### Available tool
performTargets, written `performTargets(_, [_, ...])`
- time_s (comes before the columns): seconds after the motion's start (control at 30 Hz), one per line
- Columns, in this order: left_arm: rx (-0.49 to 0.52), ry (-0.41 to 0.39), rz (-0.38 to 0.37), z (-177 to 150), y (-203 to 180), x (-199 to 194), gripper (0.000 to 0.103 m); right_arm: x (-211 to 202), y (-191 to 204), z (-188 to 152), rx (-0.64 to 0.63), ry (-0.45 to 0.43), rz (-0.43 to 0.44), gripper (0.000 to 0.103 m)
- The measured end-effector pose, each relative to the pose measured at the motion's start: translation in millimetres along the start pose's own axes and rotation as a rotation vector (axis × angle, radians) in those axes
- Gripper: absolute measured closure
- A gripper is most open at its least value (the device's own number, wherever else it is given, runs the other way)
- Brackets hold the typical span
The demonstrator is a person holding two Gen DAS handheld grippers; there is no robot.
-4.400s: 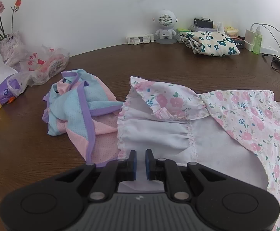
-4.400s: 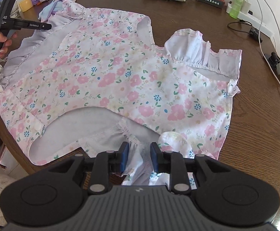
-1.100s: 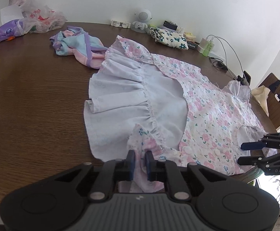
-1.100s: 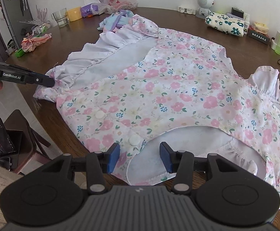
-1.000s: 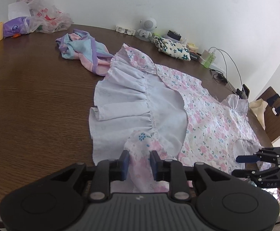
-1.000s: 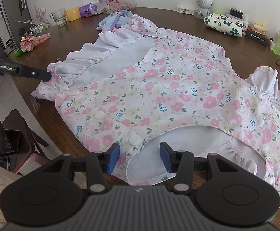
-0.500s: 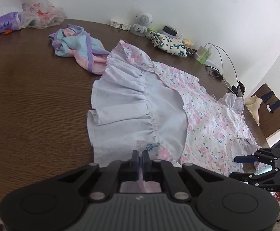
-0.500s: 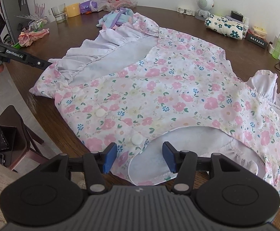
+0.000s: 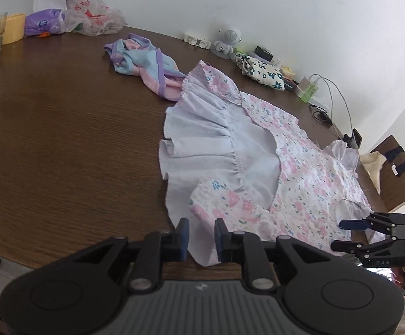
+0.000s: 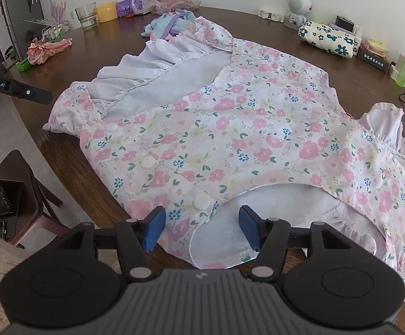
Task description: Fold clothes
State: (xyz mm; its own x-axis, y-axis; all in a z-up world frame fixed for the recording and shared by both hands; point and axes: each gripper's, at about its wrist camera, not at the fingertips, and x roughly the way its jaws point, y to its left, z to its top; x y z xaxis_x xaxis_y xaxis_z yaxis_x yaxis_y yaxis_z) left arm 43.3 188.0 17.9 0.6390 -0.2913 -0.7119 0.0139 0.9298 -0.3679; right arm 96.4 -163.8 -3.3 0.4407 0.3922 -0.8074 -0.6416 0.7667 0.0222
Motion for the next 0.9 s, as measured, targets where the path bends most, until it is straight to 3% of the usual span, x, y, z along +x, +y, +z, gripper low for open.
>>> performTargets(0.23, [0.046, 0.093, -0.047, -12.2, -9.5, 19.2, 0.086, 1.3, 2.1, 1.9, -0.010, 0.012, 0.003, 0.038])
performTargets(0.3, [0.048, 0.085, -0.014, -13.1, -8.5, 17.2, 0.087, 1.5, 2.2, 1.9, -0.009, 0.014, 0.001, 0.037])
performTargets(0.33, [0.049, 0.081, 0.003, -13.6, -8.0, 16.2, 0.102, 1.5, 2.3, 1.9, -0.008, 0.014, 0.001, 0.038])
performTargets(0.77, [0.040, 0.007, 0.202, -18.5, -1.6, -0.4, 0.103, 1.2, 3.1, 0.4, -0.004, 0.009, -0.004, 0.037])
performTargets(0.87, [0.013, -0.075, 0.224, -15.6, -12.6, -11.2, 0.090, 1.1, 3.1, 0.6, -0.002, 0.009, -0.004, 0.037])
performTargets(0.9, [0.016, -0.105, 0.233, -15.0, -19.6, -13.2, 0.079, 0.7, 2.5, 1.0, 0.004, 0.009, -0.004, 0.037])
